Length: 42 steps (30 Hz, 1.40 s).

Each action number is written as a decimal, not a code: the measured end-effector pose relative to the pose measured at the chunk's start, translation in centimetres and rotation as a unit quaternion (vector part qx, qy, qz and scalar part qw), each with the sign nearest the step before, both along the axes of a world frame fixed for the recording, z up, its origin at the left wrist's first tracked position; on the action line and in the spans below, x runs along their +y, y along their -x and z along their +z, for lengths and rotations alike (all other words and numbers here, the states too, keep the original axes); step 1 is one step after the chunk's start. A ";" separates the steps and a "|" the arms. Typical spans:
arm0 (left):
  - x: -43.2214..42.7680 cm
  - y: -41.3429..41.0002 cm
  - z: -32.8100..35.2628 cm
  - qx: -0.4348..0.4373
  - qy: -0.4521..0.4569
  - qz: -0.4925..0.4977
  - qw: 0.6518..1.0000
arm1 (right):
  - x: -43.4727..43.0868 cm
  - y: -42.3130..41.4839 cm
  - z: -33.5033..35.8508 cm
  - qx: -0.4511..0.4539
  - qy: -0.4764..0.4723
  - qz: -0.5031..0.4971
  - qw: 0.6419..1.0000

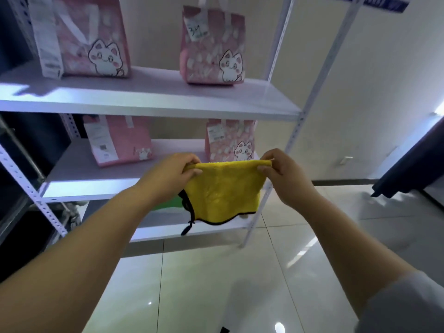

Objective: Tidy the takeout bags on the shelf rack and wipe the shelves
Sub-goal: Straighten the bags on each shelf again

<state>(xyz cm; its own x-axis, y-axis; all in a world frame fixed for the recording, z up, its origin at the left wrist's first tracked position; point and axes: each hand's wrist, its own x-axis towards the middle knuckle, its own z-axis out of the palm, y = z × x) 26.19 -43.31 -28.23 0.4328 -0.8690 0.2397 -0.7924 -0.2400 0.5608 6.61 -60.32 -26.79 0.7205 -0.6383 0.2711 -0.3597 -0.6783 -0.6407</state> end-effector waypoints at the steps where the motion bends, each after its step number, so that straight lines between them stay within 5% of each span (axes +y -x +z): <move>1: -0.8 0.2 0.3 0.010 -0.003 0.008 1.000 | -1.0 0.1 0.2 0.003 -0.004 0.003 1.000; 12: -10.8 4.2 3.3 0.063 -0.025 0.131 0.989 | -8.2 -0.3 1.3 -0.007 0.008 -0.069 0.998; 23: -17.4 5.8 6.8 0.360 0.044 0.119 0.924 | -11.4 -1.3 2.8 -0.072 -0.155 0.128 0.977; 27: -18.3 5.3 7.6 0.414 0.048 0.073 0.906 | -12.6 -1.9 2.5 -0.074 -0.149 0.097 0.981; 35: -20.1 1.6 6.7 0.384 0.047 0.015 0.922 | -16.4 -5.0 2.8 -0.076 -0.174 0.046 0.981; 38: -21.2 -0.6 6.1 0.271 0.077 0.054 0.958 | -17.7 -6.2 3.8 -0.135 -0.260 0.081 0.953; 42: -23.0 -3.2 6.3 0.298 0.042 -0.004 0.954 | -19.6 -8.3 5.6 -0.192 -0.318 0.121 0.921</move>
<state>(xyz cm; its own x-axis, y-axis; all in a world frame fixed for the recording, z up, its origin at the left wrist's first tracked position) 29.37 -66.32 -21.95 0.5074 -0.8614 0.0222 -0.3284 -0.1695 0.9292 14.90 -79.93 -21.18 0.7909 -0.5899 0.1624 0.0875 -0.1535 -0.9843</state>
